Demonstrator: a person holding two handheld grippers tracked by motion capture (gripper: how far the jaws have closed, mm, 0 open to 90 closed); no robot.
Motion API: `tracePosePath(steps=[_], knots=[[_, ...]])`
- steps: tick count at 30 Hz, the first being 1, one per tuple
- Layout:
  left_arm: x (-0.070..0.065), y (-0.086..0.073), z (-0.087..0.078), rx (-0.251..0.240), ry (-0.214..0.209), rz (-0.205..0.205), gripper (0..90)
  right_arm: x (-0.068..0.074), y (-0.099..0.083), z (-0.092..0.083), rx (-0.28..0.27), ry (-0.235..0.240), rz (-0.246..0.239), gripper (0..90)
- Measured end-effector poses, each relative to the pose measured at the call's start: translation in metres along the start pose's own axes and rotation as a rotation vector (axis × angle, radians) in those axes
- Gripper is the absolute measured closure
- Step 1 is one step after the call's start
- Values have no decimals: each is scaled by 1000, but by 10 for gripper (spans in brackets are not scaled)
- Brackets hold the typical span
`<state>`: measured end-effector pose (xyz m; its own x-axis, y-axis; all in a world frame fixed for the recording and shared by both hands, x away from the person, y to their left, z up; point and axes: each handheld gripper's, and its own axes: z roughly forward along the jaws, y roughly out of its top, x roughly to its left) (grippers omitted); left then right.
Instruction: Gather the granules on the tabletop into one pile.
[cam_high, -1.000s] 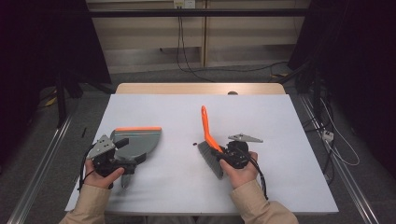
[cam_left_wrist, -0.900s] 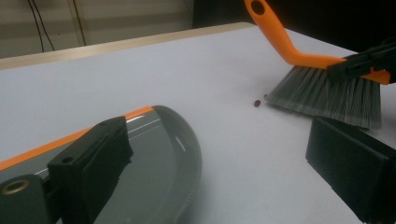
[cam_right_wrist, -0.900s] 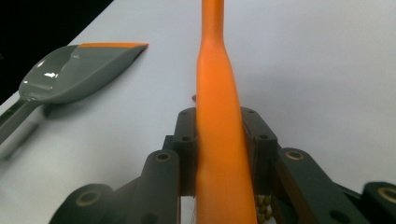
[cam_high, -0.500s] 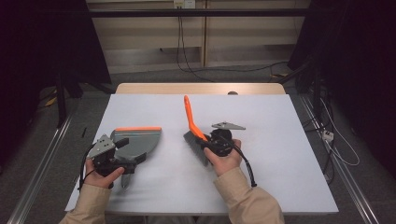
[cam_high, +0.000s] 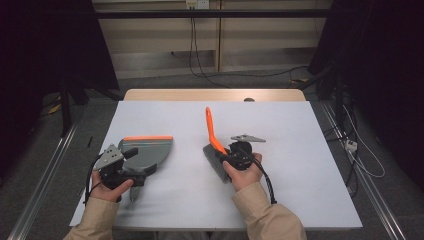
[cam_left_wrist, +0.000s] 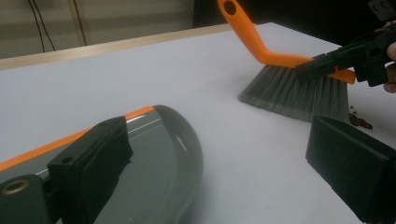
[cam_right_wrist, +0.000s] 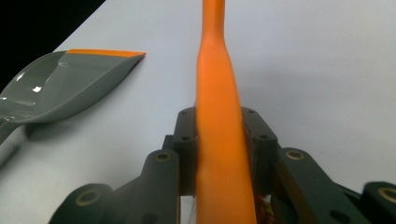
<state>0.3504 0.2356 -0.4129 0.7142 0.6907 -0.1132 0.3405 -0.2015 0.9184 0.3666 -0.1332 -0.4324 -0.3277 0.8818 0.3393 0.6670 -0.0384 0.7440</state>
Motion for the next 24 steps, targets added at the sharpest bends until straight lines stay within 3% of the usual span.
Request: tracePosePath(steps=[7,12,15,19,22,24], knots=[[-1,1,0,0,1,2,61,-13,-7,-16,-7,-9,41,712],[-1,0,1,1,0,3,61,-14,-4,-21,-23,40,65,713],[0,0,1,4,1,5,61,-15,7,-25,-60,74,76,713],[0,0,1,3,2,0,61,-22,24,-28,-101,91,18,713],[1,0,1,4,2,0,61,-33,34,-23,-112,90,-72,713],[1,0,1,8,5,2,61,-42,38,-18,-104,113,-144,713]])
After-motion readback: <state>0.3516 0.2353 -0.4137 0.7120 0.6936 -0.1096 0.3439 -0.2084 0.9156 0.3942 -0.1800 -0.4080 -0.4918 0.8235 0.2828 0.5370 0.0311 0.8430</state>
